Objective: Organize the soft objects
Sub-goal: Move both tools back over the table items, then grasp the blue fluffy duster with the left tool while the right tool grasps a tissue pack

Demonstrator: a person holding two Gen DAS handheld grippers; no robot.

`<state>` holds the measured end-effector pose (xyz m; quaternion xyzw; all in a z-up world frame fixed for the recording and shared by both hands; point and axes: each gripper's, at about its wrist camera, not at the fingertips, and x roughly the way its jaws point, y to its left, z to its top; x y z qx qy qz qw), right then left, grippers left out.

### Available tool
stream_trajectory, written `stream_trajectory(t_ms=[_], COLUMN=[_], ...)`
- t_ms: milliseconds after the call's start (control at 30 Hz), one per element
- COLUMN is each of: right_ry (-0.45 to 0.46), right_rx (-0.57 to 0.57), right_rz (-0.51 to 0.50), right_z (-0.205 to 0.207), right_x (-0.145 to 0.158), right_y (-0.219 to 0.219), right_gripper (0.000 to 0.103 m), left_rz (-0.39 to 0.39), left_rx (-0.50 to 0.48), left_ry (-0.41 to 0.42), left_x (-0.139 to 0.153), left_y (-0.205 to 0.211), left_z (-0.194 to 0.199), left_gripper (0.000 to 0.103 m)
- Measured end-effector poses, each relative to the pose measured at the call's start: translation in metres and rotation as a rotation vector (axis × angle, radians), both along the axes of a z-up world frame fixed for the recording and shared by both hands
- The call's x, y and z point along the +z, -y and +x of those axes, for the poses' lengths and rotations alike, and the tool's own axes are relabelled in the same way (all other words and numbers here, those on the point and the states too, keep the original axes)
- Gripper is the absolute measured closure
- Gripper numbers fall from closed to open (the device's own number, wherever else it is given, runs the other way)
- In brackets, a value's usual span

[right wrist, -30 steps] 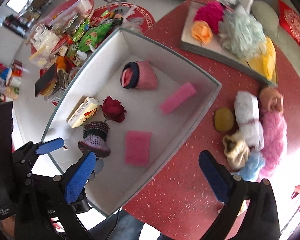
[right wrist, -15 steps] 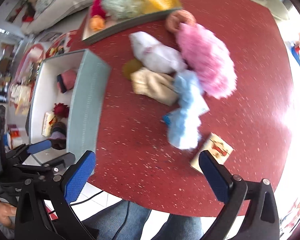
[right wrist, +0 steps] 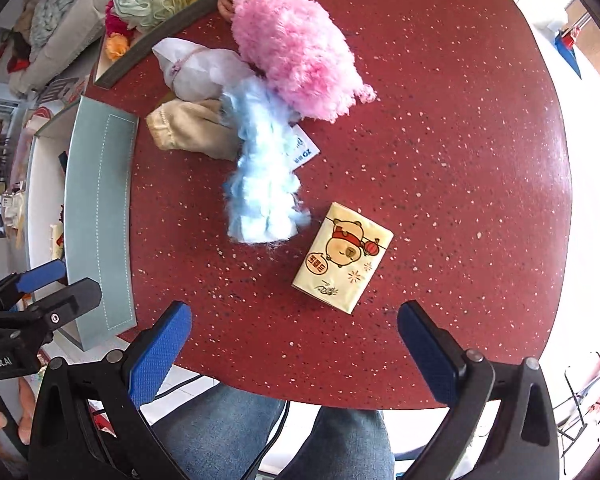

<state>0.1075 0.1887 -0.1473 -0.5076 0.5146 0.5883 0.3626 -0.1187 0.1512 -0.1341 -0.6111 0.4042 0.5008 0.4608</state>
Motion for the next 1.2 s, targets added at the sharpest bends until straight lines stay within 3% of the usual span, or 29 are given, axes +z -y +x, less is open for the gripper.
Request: stream_trajectory(t_ms=[433,767,833,933,1033,1133,1200], right_ry=[-0.001,-0.006,0.003,0.047,0.151,0.285,0.299], right_rx=[-0.111,-0.131,-0.120,-0.079,0.001,0.004,-0.075], right_rz=[-0.064,-0.071,-0.076,-0.082,0.001,0.050,0.047], right_z=[0.055,0.033,0.021,0.005,-0.003,0.023,0.059], right_x=[-0.037,-0.074,-0.085,-0.101,-0.101,-0.105,-0.108], right_y=[0.010,-0.004,-0.009,-0.010,-0.004,0.001,0.000], right_gripper=[0.000,0.000,0.000,0.000,0.000,0.000,0.000], left_rz=[-0.049,-0.053,-0.090,-0.095,-0.079,-0.064,-0.051], left_rx=[0.010,0.027,0.033,0.041,0.013,-0.005,-0.010], left_ry=[-0.011,-0.067,-0.074,-0.077,-0.097,-0.106,-0.129], left_x=[-0.020,-0.025,-0.030,-0.038,-0.043,-0.052,-0.059], left_y=[-0.007,-0.025,-0.032,-0.042,-0.054,-0.067,-0.076], left_z=[0.027,0.037,0.036,0.041,0.054,0.071,0.083], left_gripper=[0.000,0.000,0.000,0.000,0.000,0.000,0.000])
